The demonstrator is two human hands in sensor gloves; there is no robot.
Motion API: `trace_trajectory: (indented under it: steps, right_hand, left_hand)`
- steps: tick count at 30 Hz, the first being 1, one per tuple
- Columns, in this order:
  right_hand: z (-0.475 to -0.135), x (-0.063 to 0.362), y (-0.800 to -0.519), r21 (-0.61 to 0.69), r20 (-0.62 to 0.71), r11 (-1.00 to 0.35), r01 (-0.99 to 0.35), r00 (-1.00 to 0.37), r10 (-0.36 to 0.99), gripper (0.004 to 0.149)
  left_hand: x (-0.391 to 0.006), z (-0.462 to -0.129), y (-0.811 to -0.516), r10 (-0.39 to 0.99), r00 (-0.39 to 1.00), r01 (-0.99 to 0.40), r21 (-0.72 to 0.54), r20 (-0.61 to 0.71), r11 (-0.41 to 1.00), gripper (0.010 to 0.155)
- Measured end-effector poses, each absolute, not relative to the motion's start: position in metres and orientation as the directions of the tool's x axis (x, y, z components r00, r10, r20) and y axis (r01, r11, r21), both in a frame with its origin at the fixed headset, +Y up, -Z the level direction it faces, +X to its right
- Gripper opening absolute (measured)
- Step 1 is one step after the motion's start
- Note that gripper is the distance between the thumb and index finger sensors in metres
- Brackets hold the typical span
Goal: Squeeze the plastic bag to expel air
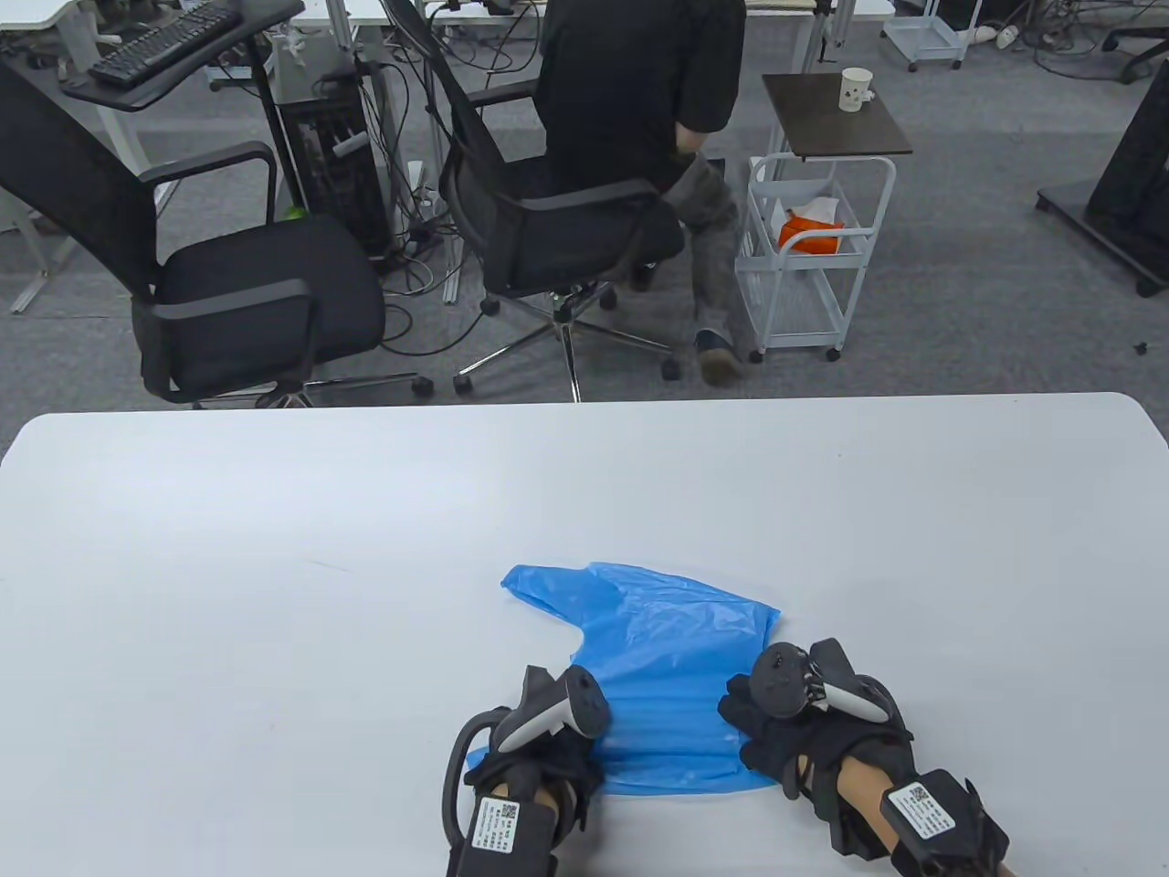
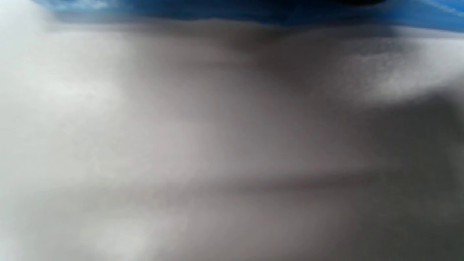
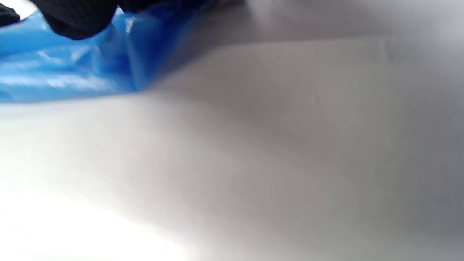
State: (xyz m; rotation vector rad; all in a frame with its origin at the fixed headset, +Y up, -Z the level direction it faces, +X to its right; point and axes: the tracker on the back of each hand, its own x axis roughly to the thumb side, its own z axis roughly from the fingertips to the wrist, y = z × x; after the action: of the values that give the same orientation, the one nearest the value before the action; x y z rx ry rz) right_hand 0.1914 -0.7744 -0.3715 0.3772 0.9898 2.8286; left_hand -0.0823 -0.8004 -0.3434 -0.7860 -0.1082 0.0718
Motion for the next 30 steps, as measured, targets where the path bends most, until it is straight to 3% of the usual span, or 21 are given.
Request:
trace_trajectory:
  steps: [5,10,14,19,22,25,30]
  right_hand:
    - [-0.387,0.192,-0.748,0.453,0.21,-0.887,-0.086,-0.957,0.199,0.062]
    - [-0.399,0.188,-0.762,0.446,0.188,-0.891,-0.08,-0.966,0.181,0.064]
    - [-0.405,0.193,-0.787,0.535,0.131,-0.842,-0.069,-0.978,0.164,0.063]
    - [-0.405,0.196,-0.786,0.525,0.125,-0.844,-0.112,-0.971,0.206,0.062]
    - [-0.403,0.196,-0.788,0.504,0.145,-0.86,-0.087,-0.972,0.183,0.062]
    - [-0.401,0.198,-0.792,0.494,0.134,-0.86,-0.127,-0.966,0.22,0.062]
    - [-0.4,0.198,-0.793,0.497,0.132,-0.858,-0.131,-0.966,0.223,0.062]
  left_hand:
    - [-0.082,-0.344,-0.801,0.108,0.992,-0.028,-0.705,0.069,0.709,0.076]
    - [-0.082,-0.344,-0.801,0.122,0.99,-0.038,-0.709,0.068,0.705,0.076]
    - [-0.083,-0.344,-0.801,0.125,0.99,-0.042,-0.709,0.065,0.704,0.076]
    - [-0.083,-0.345,-0.798,0.121,0.991,-0.044,-0.704,0.06,0.709,0.074]
    - [-0.088,-0.349,-0.785,0.115,0.992,-0.048,-0.68,0.054,0.732,0.072]
    - [-0.093,-0.357,-0.762,0.069,0.997,-0.049,-0.566,0.015,0.823,0.07]
    - [-0.058,-0.371,-0.737,0.148,0.987,-0.098,-0.491,0.063,0.866,0.07]
